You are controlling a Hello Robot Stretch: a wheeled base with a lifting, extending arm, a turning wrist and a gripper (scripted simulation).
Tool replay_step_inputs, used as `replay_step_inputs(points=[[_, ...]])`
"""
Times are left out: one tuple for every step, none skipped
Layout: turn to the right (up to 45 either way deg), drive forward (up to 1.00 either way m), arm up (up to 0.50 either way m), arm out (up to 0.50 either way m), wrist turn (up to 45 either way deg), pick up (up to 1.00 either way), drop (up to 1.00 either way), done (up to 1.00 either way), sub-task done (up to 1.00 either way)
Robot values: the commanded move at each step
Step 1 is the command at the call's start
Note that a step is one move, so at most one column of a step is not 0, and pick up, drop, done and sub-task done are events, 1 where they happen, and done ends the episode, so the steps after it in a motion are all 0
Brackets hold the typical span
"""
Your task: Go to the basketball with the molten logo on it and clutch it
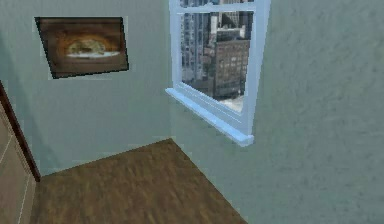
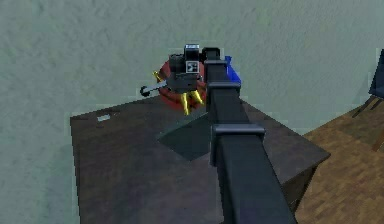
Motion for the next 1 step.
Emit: replay_step_inputs(points=[[0.0, 0.00, 0.00, 0.00, 0.0, 0.00, 0.00, 1.00, 0.00]])
